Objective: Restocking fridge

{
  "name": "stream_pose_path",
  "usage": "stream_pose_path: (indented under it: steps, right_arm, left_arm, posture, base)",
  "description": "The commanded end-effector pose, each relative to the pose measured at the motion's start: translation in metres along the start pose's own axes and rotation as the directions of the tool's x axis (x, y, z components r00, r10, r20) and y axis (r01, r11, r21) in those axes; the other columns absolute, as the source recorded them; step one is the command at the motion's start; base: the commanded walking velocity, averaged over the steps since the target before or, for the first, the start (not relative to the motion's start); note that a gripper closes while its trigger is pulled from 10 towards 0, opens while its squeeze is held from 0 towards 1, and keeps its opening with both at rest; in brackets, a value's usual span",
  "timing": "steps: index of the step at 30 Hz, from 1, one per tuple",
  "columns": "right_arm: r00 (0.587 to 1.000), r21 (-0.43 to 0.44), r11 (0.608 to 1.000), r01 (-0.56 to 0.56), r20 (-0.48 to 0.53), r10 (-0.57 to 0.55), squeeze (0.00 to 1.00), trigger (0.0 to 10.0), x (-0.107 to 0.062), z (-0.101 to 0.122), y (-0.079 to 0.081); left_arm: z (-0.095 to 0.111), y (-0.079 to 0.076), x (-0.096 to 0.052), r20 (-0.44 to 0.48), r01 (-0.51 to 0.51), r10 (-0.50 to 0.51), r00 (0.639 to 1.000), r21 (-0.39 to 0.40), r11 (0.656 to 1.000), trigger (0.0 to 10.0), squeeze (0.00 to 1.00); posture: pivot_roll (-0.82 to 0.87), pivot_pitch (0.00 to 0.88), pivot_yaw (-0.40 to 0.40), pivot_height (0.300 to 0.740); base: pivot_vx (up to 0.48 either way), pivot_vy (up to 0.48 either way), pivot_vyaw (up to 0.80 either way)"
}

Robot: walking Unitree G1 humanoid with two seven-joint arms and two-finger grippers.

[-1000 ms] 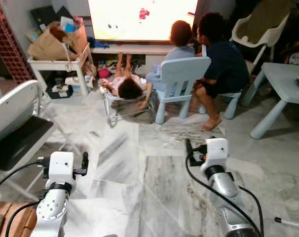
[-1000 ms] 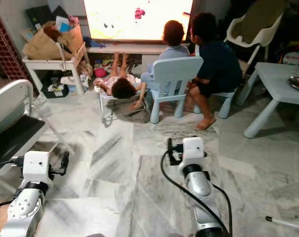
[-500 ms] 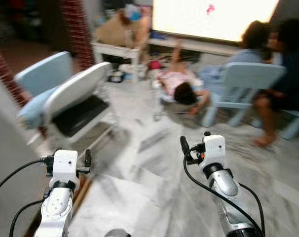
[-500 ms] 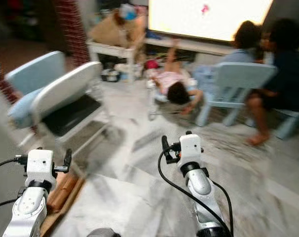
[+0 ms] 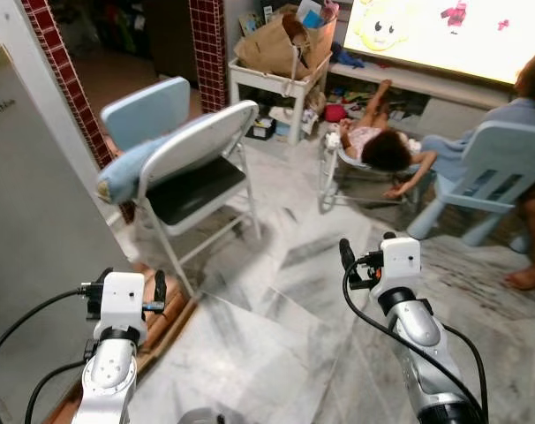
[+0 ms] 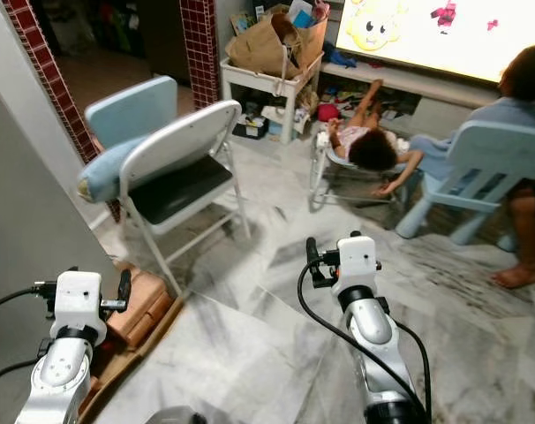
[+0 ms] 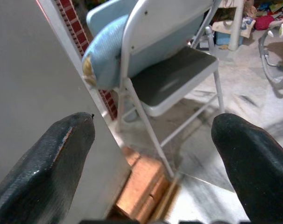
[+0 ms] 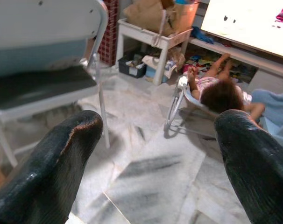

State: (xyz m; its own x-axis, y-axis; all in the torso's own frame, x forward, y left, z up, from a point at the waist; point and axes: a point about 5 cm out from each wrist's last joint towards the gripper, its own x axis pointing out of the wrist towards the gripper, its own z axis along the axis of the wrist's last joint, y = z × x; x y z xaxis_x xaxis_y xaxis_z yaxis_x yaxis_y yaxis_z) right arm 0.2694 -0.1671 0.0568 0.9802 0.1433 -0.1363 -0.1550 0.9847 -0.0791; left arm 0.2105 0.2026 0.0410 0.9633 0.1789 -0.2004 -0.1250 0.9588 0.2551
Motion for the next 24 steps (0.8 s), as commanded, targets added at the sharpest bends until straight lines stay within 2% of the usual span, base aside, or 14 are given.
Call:
stream_pose_path:
  steps: [1,7,12,14,15,17,19,21,24]
  right_arm:
    - [1.0,-0.013,1.0,-0.028,-0.005,0.028,0.0,10.0,0.005,0.002,0.003]
    - [0.998,-0.004,0.998,-0.055,-0.007,0.055,0.0,10.0,0.015,0.004,0.009]
    - [0.999,-0.021,0.999,-0.047,0.005,0.047,0.0,10.0,0.019,0.006,0.011]
    - [0.999,-0.022,0.999,-0.039,0.007,0.039,0.0,10.0,0.019,0.007,0.009]
    - [1.0,-0.022,1.0,-0.016,-0.007,0.016,0.0,10.0,0.017,0.006,0.003]
    - [0.999,-0.027,1.0,-0.011,-0.031,0.011,0.0,10.0,0.016,0.001,-0.002]
    - [0.999,-0.034,0.999,-0.017,-0.041,0.015,0.0,10.0,0.016,-0.003,-0.005]
    - [0.998,-0.017,1.0,0.02,-0.057,-0.021,0.0,10.0,0.018,-0.007,-0.011]
    - [0.998,-0.01,0.998,0.055,-0.042,-0.055,0.0,10.0,0.023,-0.003,-0.015]
  left_arm:
    - [0.002,0.001,-0.003,0.012,-0.021,0.021,1.0,-0.001,1.0,10.0,0.0]
    - [-0.002,0.001,-0.01,0.004,-0.042,0.042,0.999,-0.002,0.999,10.0,0.0]
    - [0.001,-0.001,-0.01,0.014,-0.025,0.025,1.0,0.044,0.999,10.0,0.0]
    - [0.004,-0.003,-0.01,0.021,-0.007,0.006,1.0,0.049,0.999,10.0,0.0]
    - [0.006,-0.004,-0.01,0.022,0.004,-0.005,1.0,0.049,0.999,10.0,0.0]
    - [0.003,-0.002,-0.01,-0.002,0.005,-0.005,1.0,0.037,0.999,10.0,0.0]
    - [-0.006,0.0,-0.012,-0.042,0.025,-0.024,0.999,0.028,0.999,10.0,0.0]
    - [-0.013,0.0,-0.013,-0.061,0.051,-0.048,0.997,0.042,0.998,10.0,0.0]
    - [-0.008,0.004,-0.008,-0.047,0.037,-0.035,0.998,0.034,0.999,10.0,0.0]
  posture:
    - [0.07,0.007,-0.101,0.74]
    - [0.12,0.018,-0.112,0.74]
    - [0.15,0.008,-0.107,0.74]
    - [0.14,0.018,-0.104,0.74]
    - [0.13,0.061,-0.097,0.74]
    - [0.1,0.089,-0.072,0.74]
    - [0.09,0.078,-0.043,0.74]
    - [0.09,0.064,-0.047,0.74]
    - [0.07,0.105,-0.018,0.74]
  base:
    - [0.0,0.0,0.0]
    - [0.0,0.0,0.0]
    - [0.0,0.0,0.0]
    - [0.0,0.0,0.0]
    - [0.0,0.0,0.0]
    - [0.0,0.0,0.0]
    - [0.0,0.0,0.0]
    - [0.0,0.0,0.0]
    - [0.0,0.0,0.0]
